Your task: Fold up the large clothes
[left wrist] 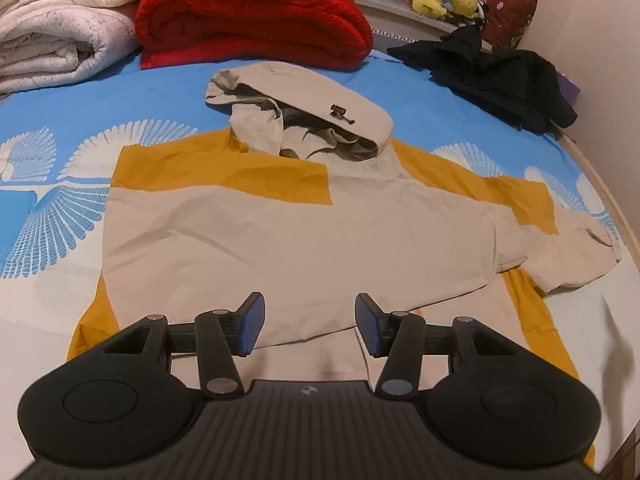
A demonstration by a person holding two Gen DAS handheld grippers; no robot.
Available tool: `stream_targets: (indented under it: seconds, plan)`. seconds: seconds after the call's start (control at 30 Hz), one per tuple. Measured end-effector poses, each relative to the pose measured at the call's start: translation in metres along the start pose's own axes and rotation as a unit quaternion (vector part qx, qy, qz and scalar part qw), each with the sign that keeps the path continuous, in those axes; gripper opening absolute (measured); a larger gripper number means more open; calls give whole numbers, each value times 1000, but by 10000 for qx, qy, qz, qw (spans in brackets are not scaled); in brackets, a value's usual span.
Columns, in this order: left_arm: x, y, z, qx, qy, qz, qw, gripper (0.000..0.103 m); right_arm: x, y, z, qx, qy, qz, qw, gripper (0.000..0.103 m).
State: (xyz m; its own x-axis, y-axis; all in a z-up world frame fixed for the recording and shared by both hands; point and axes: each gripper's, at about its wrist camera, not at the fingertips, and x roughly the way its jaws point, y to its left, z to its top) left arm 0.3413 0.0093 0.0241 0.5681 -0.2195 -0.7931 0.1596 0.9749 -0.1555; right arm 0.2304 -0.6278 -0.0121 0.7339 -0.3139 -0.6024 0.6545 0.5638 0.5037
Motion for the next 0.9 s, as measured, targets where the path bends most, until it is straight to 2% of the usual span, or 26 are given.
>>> stream_targets:
  seconds: [0.17, 0.4, 0.63, 0.8, 0.9]
  plan:
    - [6, -1, 2, 28, 52, -42, 10000, 55, 27, -30, 5, 276, 145, -56, 9995, 33]
    - [12, 2, 6, -47, 52, 3, 10000, 55, 71, -41, -2, 336, 338, -246, 9986, 35]
    - [20, 5, 0, 154, 132, 117, 9997, 55, 127, -62, -8, 404, 596, -396, 9966, 35]
    - [26, 11, -1, 236, 168, 279, 9992, 55, 149, -70, 5, 461, 327, -189, 9982, 35]
    - [30, 13, -3, 284, 215, 323, 9988, 55, 163, -77, 23, 493, 149, -324, 9981, 35]
